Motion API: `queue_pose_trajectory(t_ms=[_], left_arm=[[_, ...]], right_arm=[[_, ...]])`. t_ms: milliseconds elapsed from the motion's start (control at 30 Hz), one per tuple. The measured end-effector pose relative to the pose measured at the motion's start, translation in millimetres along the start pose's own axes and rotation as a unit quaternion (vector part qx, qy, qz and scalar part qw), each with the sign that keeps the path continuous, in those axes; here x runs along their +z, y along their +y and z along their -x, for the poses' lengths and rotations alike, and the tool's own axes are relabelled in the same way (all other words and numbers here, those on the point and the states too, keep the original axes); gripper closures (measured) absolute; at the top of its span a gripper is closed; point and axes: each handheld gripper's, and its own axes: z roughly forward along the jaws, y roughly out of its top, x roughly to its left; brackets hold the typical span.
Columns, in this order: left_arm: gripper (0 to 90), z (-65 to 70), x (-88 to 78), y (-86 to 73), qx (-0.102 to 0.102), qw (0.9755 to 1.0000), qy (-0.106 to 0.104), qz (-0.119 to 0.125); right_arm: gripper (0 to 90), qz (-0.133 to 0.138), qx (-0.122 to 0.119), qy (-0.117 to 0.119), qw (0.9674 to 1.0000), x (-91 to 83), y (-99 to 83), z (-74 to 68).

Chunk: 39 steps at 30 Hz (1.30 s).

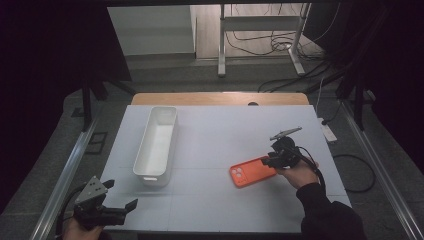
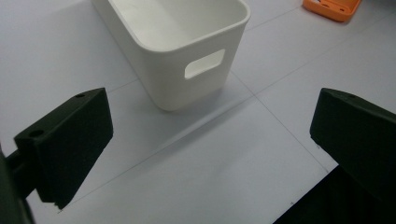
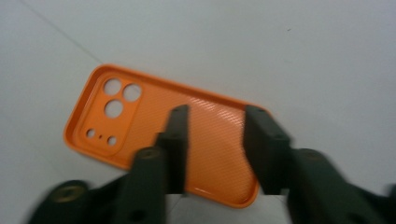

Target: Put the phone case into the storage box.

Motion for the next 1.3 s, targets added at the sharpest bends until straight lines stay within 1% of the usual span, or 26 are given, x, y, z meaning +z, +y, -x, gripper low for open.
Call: queue_pose_trajectory(t_ms=[33,67,100,233,333,500,633,800,933,1033,1300], left_arm=[[0.2,0.1,0.1,0.0,0.001,1.0000,0.000,0.000],[0.2,0.3,0.1,0.1,0.001,1.0000,0.000,0.000],[0.2,0.4,0.1,0.1,0.001,1.0000,0.000,-0.001],[0.3,0.5,0.1,0.0,0.003,1.0000,0.001,0.000],[0.4,0.6,0.1,0.0,0.003,1.0000,0.001,-0.001],[0.4,0.7,0.2,0.0,0.004,1.0000,0.001,0.000],[0.5,1.0,0.2,0.1,0.006,1.0000,0.002,-0.001],[0.6,1.3,0.4,0.1,0.005,1.0000,0.002,-0.002],[0.7,1.5,0.4,0.2,0.006,1.0000,0.002,-0.001],[0.7,1.2,0.2,0.1,0.006,1.0000,0.002,-0.001],[0.7,1.6,0.4,0.3,0.007,1.0000,0.001,-0.001]], right_arm=[[77.2,-0.005,-0.006,0.004,1.0000,0.6,0.1,-0.5],[85.7,-0.009,-0.017,0.005,0.9998,0.9,0.3,-1.4],[89.1,-0.010,-0.019,0.004,0.9998,0.9,0.4,-2.0],[89.2,-0.007,-0.018,0.002,0.9998,1.3,0.6,-0.7],[89.2,-0.011,-0.016,-0.001,0.9998,3.4,-1.4,1.2],[89.2,-0.023,-0.017,0.001,0.9996,9.3,-5.6,2.0],[89.2,-0.043,-0.019,-0.003,0.9989,16.5,-12.0,4.2],[89.2,-0.053,-0.015,-0.001,0.9985,19.3,-18.0,7.5],[89.2,-0.064,-0.014,0.001,0.9979,21.4,-21.6,6.7],[89.2,-0.071,-0.016,0.000,0.9974,22.0,-23.8,5.9],[89.3,-0.074,-0.016,0.012,0.9970,16.9,-33.3,3.7]])
